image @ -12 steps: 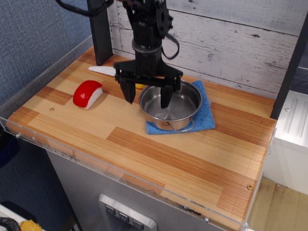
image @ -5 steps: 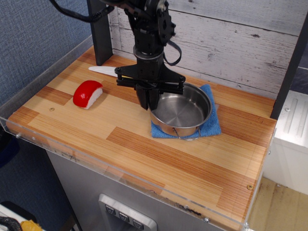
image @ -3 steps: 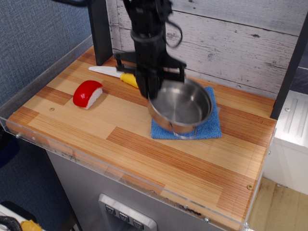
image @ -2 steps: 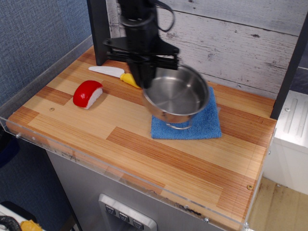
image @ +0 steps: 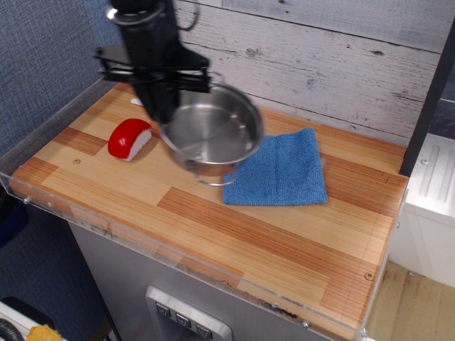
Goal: Place the silver pot slightly below and in between the red vegetable and blue cloth.
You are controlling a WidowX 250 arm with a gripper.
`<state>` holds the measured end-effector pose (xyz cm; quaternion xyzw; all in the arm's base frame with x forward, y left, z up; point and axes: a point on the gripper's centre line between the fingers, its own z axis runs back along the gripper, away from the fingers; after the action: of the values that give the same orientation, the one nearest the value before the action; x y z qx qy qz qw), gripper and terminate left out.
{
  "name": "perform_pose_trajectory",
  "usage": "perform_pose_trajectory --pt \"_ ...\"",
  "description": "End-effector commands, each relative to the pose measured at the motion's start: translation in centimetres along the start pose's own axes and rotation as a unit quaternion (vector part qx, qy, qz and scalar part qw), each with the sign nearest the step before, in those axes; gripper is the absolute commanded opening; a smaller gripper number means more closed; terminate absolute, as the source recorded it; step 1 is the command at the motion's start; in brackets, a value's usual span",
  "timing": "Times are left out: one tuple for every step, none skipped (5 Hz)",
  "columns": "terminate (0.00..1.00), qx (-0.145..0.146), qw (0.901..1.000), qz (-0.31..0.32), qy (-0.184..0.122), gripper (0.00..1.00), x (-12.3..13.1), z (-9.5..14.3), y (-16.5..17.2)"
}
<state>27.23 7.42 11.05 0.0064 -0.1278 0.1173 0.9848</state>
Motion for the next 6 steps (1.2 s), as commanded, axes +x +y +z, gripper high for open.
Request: perform_pose_trajectory --pt "0.0 0.05 0.9986 -0.011 -0.011 0.0 -1.2 0.8 4.3" --pt "0.0 0.063 0.9979 -0.016 0.002 0.0 -1.5 -0.3 5.8" --pt "0.0 0.064 0.9977 -0.017 0.009 0.0 -1.6 -1.3 6.1" --pt "0.0 0.057 0.9979 -0.017 0.026 0.0 -1.5 -2.7 5.6" --pt "0.0 0.056 0.9976 -0.013 0.04 0.0 -1.4 -4.0 5.3" --pt "0.0 0.06 0.9965 -0.016 0.055 0.0 -1.2 -5.1 4.8"
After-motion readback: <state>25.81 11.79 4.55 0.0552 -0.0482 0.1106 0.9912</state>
